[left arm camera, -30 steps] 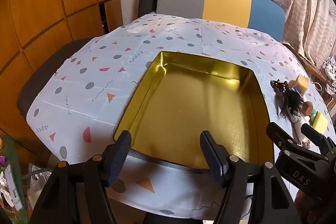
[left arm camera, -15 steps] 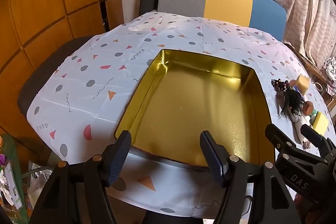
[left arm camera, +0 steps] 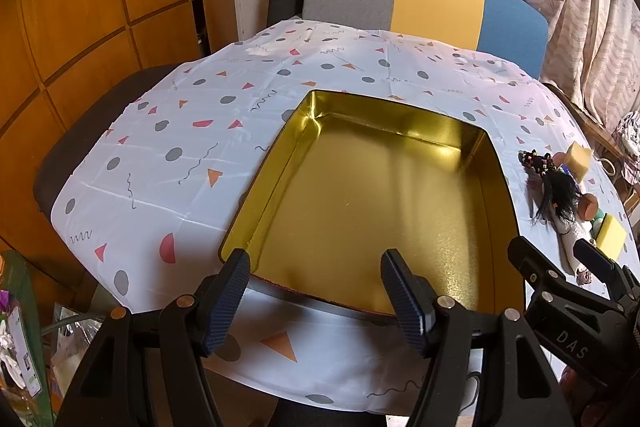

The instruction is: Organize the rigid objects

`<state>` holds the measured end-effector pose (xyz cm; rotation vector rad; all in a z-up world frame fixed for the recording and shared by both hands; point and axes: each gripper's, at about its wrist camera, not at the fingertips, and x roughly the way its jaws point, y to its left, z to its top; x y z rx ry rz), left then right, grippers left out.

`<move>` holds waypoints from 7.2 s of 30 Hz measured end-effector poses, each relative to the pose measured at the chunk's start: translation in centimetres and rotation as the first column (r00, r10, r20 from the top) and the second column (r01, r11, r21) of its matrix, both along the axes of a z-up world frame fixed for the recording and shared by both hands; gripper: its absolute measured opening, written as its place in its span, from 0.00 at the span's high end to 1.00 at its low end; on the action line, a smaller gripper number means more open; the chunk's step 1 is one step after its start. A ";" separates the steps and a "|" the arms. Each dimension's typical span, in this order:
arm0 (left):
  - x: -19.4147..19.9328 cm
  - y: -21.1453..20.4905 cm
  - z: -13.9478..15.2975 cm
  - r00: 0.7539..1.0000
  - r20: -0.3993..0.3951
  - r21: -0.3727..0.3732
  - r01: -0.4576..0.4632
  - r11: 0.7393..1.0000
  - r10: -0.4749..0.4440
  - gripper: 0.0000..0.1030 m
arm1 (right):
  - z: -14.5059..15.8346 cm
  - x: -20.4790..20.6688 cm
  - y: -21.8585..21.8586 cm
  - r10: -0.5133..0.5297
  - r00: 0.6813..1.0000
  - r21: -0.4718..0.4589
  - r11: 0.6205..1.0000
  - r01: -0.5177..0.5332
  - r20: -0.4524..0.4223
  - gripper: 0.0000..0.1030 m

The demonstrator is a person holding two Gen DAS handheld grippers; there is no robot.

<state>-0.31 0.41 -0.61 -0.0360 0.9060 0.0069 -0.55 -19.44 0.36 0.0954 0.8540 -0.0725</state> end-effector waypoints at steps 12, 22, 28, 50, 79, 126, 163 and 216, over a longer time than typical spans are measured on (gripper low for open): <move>0.0 0.0 -0.1 1.000 -0.013 0.002 -0.009 1.000 0.009 0.33 | -0.2 0.2 0.0 0.006 1.000 0.001 1.000 -0.006 -0.003 0.00; 0.0 -0.2 -0.3 1.000 -0.019 0.008 0.002 1.000 -0.002 0.33 | -0.1 0.1 0.0 0.006 1.000 0.002 1.000 -0.006 -0.005 0.00; 0.0 -0.3 -0.2 1.000 -0.022 0.011 0.000 1.000 0.000 0.33 | -0.1 0.2 0.0 0.010 1.000 0.001 1.000 -0.010 -0.005 0.00; -0.3 -0.7 -0.2 0.999 -0.031 0.009 0.014 1.000 -0.014 0.33 | 0.3 -0.5 -0.4 0.001 1.000 0.021 1.000 -0.002 0.021 0.00; -1.4 -11.2 -1.0 0.879 -0.075 -0.362 0.416 0.834 -0.471 0.33 | -4.9 -8.2 -20.9 -0.360 0.933 0.040 0.932 0.359 0.018 0.02; 9.2 -36.7 -9.2 0.731 -0.216 -0.374 0.551 0.746 -0.647 0.63 | -9.8 -8.0 -28.5 -0.351 0.935 0.172 0.925 0.339 0.046 0.79; 2.3 -22.4 -5.9 0.732 -0.174 -0.332 0.586 0.739 -0.659 0.70 | -9.1 -6.8 -25.8 -0.389 0.921 0.162 0.908 0.386 -0.019 0.79; 12.5 2.7 -1.9 0.995 -0.032 -0.272 0.087 0.958 -0.099 0.54 | -0.2 1.6 -5.4 0.059 0.996 0.227 0.971 -0.074 0.072 0.80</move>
